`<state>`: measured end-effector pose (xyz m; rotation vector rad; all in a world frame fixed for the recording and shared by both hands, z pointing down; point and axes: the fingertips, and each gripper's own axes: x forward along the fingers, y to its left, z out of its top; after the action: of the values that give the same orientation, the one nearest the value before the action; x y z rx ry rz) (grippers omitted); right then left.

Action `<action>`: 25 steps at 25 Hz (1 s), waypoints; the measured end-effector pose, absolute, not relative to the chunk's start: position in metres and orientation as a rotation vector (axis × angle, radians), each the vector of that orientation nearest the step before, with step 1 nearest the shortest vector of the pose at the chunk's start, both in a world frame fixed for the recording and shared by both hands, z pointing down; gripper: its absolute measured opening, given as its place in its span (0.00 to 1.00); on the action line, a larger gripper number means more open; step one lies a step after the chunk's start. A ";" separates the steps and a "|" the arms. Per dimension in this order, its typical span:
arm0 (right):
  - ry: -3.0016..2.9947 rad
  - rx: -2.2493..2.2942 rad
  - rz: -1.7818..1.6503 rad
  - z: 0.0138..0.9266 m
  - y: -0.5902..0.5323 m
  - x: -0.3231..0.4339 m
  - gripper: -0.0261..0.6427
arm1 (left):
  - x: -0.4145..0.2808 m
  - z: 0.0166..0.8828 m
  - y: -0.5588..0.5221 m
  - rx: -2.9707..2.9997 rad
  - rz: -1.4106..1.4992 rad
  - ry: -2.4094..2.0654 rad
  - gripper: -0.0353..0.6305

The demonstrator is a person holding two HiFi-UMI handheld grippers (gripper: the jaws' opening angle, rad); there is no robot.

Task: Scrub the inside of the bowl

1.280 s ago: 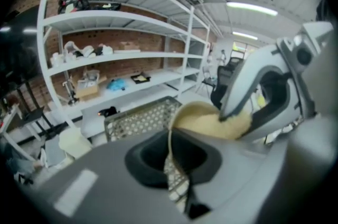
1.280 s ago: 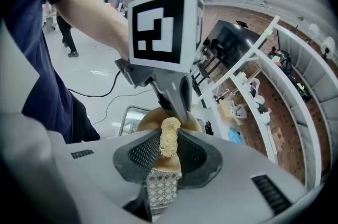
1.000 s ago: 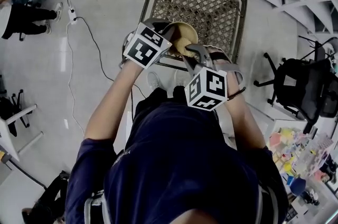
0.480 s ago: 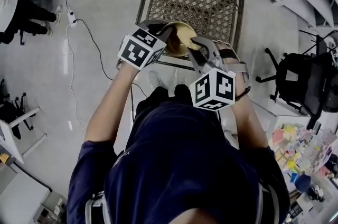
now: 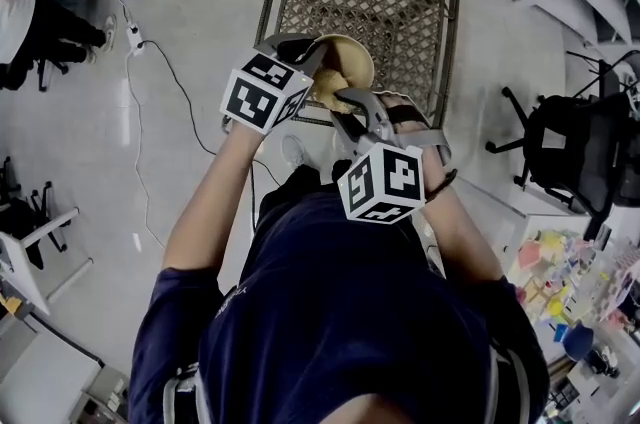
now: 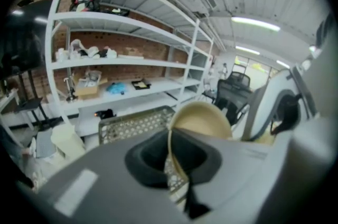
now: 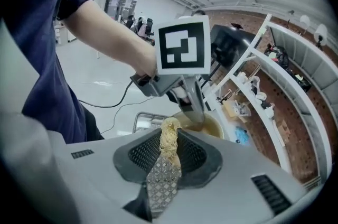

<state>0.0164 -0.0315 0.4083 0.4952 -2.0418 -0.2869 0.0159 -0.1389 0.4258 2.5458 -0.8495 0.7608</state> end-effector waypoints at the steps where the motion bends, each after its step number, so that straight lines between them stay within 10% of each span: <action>1: -2.023 0.476 -0.258 0.411 -0.031 0.025 0.15 | 0.015 0.427 -0.138 2.547 0.777 -0.847 0.06; 25: -1.959 0.446 -0.416 0.408 -0.033 0.004 0.15 | 0.018 0.427 -0.129 2.592 0.835 -0.816 0.06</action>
<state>0.0043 -0.0326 0.4081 0.4456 -1.9587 -0.4158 0.0180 -0.1294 0.4269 2.5921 -0.8161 0.8346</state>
